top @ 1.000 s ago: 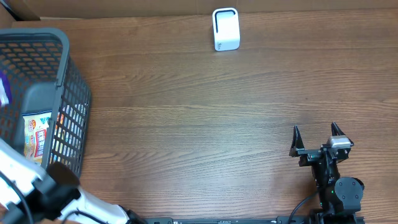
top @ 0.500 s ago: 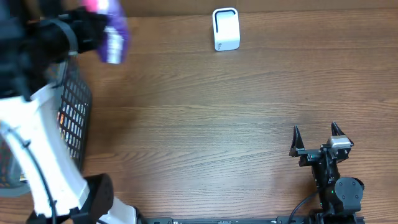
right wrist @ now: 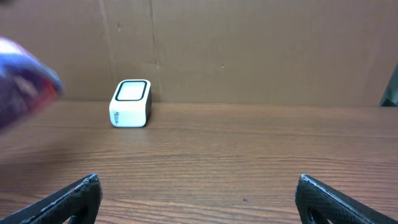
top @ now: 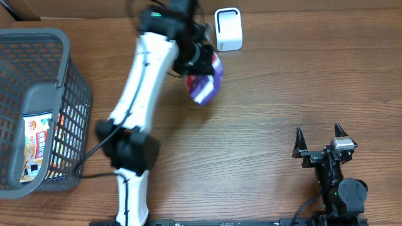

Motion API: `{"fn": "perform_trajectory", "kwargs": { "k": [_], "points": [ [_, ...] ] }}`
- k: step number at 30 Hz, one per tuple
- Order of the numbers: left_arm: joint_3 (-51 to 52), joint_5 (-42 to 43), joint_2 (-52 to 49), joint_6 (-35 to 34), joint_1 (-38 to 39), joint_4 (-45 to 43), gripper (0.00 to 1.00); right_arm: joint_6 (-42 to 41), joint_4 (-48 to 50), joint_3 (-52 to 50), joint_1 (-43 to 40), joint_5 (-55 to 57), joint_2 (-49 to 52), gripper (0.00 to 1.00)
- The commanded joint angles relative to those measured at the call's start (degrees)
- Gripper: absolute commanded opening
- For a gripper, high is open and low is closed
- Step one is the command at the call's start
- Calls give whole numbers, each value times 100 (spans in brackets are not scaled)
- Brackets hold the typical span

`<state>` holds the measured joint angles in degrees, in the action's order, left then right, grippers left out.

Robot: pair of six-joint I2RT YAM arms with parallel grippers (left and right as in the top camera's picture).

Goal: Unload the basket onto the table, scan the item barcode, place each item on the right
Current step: 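Lift the Carefree pack out and place it on the table center, then reach into the basket and grasp the orange Kleenex pack with left gripper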

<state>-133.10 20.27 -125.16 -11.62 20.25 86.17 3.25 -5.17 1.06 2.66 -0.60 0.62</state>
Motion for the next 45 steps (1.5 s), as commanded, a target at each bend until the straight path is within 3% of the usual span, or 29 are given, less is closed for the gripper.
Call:
{"fn": "perform_trajectory", "kwargs": {
  "k": [1, 8, 17, 18, 20, 21, 24, 32, 37, 42, 45],
  "points": [
    [0, -459, -354, 70, 260, 122, 40, 22, 33, -59, -15, 52, -46, 100],
    [-164, -737, -402, 70, 299, 428, 47, 22, 31, -59, -15, 52, -46, 100],
    [-2002, -737, -15, 66, -140, 1064, 49, 22, 31, -59, -15, 52, -46, 100],
    [-2186, -741, 120, 63, -232, 1064, 53, 22, 31, -59, -15, 52, -46, 100],
    [-2465, -796, 411, 4, -448, 1064, 82, 22, 31, -59, -15, 52, -46, 100],
    [-2555, -879, 597, -57, -586, 1064, 90, 22, 31, -59, -15, 52, -46, 100],
    [-2616, -1231, 1255, -153, -1139, 1064, 100, 22, 31, -59, -15, 52, -46, 100],
    [-2612, -1628, 2522, -219, -3510, 1064, 100, 22, 31, -59, -15, 52, -46, 100],
    [-2470, -1803, 2529, -271, -5396, 1062, 99, 22, 31, -59, -15, 52, -46, 100],
    [-2181, -1589, 2133, -199, -6279, 1062, 97, 22, 31, -59, -15, 52, -46, 100],
    [-1985, -1537, 1808, 192, -6454, 1062, 100, 22, 31, -59, -15, 52, -46, 100]
  ]
}}
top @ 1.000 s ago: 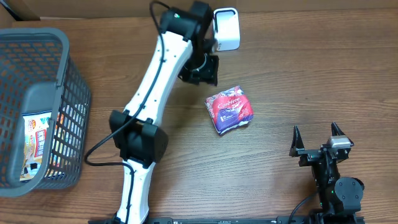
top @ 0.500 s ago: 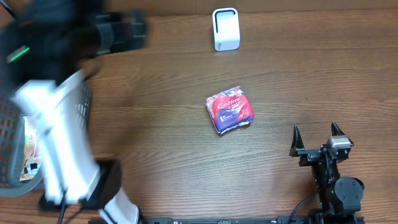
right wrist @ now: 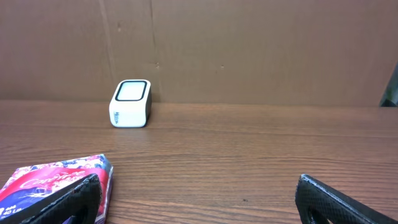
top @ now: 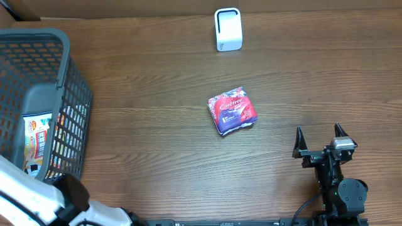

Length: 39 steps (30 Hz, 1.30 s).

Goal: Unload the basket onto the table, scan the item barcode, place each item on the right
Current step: 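Reach into the basket and grasp the orange Kleenex pack with left gripper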

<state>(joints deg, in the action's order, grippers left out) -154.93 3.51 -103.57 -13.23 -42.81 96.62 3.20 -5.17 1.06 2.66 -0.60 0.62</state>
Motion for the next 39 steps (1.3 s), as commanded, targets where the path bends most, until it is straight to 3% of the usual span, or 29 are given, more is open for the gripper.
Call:
{"fn": "perform_trajectory", "kwargs": {
  "k": [1, 7, 17, 26, 39],
  "points": [
    [260, 155, -466, 433, -186, 17, 99, 26, 31, -59, -15, 52, -46, 100],
    [669, 516, -1172, 1075, -221, 17, 97, 26, 31, -59, -15, 52, -46, 100],
    [1644, 442, -1768, 1338, -219, -4, 100, 26, 31, -59, -15, 52, -46, 100],
    [3042, 1008, -1891, 2332, -144, -656, 100, 26, 31, -59, -15, 52, -46, 100],
    [4345, 970, -1891, 3012, -35, -1572, 97, 26, 31, -59, -15, 52, -46, 100]
  ]
}}
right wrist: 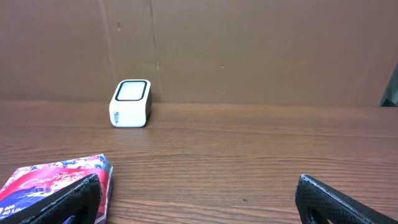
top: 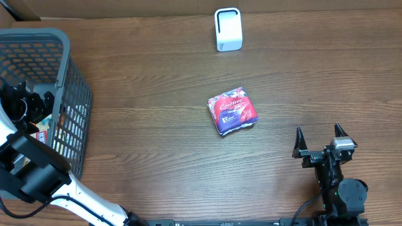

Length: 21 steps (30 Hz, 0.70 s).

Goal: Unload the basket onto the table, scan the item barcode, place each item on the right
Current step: 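Reach into the basket and grasp the orange Kleenex pack with left gripper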

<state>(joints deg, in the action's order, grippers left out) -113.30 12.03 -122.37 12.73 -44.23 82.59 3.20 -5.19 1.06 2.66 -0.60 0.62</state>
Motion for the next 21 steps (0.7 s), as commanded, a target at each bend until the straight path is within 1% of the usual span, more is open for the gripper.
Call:
{"fn": "perform_trajectory", "kwargs": {
  "k": [1, 2, 8, 10, 14, 16, 19, 21],
  "points": [
    [234, 116, -11, 474, 142, -267, 96, 26, 33, -59, -15, 52, -46, 100],
    [299, 116, -11, 538, 190, -387, 93, 26, 33, -59, -15, 52, -46, 100],
    [741, 94, -13, 1145, 507, -885, 86, 26, 33, -59, -15, 52, -46, 100],
    [844, -50, -13, 1147, 608, -1069, 86, 26, 33, -59, -15, 52, -46, 100],
    [992, -599, -13, 1143, 756, -1283, 84, 26, 33, -59, -15, 52, -46, 100],
    [997, -846, -13, 1049, 767, -1318, 79, 26, 33, -59, -15, 52, -46, 100],
    [997, -1108, -13, 772, 750, -1366, 69, 26, 33, -59, -15, 52, -46, 100],
    [997, -1259, -13, 686, 737, -1357, 59, 26, 33, -59, -15, 52, -46, 100]
  ]
}}
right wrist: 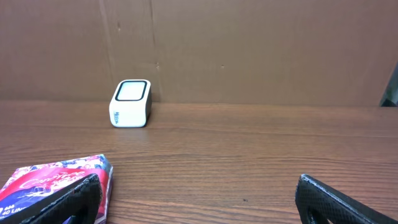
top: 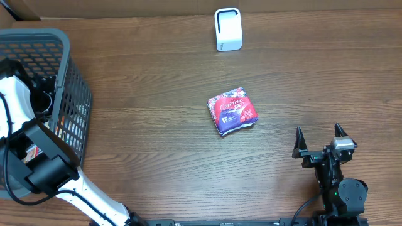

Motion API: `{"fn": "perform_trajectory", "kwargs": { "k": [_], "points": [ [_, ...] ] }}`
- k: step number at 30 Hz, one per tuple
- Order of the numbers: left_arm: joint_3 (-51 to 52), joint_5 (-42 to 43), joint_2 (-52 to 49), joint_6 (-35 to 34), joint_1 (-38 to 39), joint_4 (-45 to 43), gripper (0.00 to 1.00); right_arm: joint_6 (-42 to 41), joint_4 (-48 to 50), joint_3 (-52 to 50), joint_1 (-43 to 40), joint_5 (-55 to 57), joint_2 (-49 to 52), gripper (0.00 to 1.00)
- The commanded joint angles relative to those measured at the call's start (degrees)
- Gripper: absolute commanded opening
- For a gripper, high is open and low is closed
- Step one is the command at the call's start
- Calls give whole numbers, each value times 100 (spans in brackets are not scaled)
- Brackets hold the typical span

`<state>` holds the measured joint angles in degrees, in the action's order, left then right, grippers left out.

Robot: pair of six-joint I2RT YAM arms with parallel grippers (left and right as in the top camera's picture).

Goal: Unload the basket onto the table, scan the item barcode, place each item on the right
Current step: 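Reach into the basket and grasp the orange Kleenex pack with left gripper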

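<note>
A red and purple packet [top: 232, 113] lies flat mid-table, also at the lower left of the right wrist view as the packet [right wrist: 56, 180]. The white barcode scanner [top: 228, 29] stands at the far edge, upright against the cardboard wall as the scanner [right wrist: 130, 103]. My left gripper [top: 45, 91] reaches down inside the grey basket [top: 38, 34]; its jaws are hidden among the basket's contents. My right gripper [top: 320, 135] rests near the front right, open and holding nothing, seen from the wrist as the gripper [right wrist: 199, 199].
The grey mesh basket fills the left edge and holds a colourful pack [top: 31, 150], mostly covered by my left arm. A cardboard wall [right wrist: 249, 50] closes the far side behind the scanner.
My left arm has shifted inside the basket, its wrist now a little farther back and to the right. Packet, scanner and right gripper have not moved.
My left gripper held the red and purple packet in the air near the scanner. Then the packet lay on the table's middle and the left arm was back at the front left. Then the left gripper was down in the basket, where it still is.
</note>
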<state>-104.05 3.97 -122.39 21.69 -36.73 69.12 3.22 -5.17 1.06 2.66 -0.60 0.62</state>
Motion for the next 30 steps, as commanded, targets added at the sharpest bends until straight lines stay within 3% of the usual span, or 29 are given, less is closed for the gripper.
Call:
{"fn": "perform_trajectory", "kwargs": {
  "k": [1, 4, 7, 13, 19, 24, 30],
  "points": [
    [72, -557, -11, -289, -24, -11, 55, 24, 31, -59, -15, 52, -46, 100],
    [72, -656, -11, -415, -48, 33, 53, 24, 31, -59, -15, 52, -46, 100],
    [72, -654, -11, -415, -48, 66, 43, 24, 31, -59, -15, 52, -46, 100],
    [72, -654, -11, -531, -48, 74, 4, 24, 31, -59, -15, 52, -46, 100],
    [-140, -647, 15, -1008, -46, 146, 4, 24, 31, -59, -15, 52, -46, 100],
    [-929, -457, 131, -1416, -48, 470, 4, 24, 31, -59, -15, 52, -46, 100],
    [-2573, 809, 555, -1556, -46, 817, 4, 24, 31, -59, -15, 55, -46, 100]
  ]
}}
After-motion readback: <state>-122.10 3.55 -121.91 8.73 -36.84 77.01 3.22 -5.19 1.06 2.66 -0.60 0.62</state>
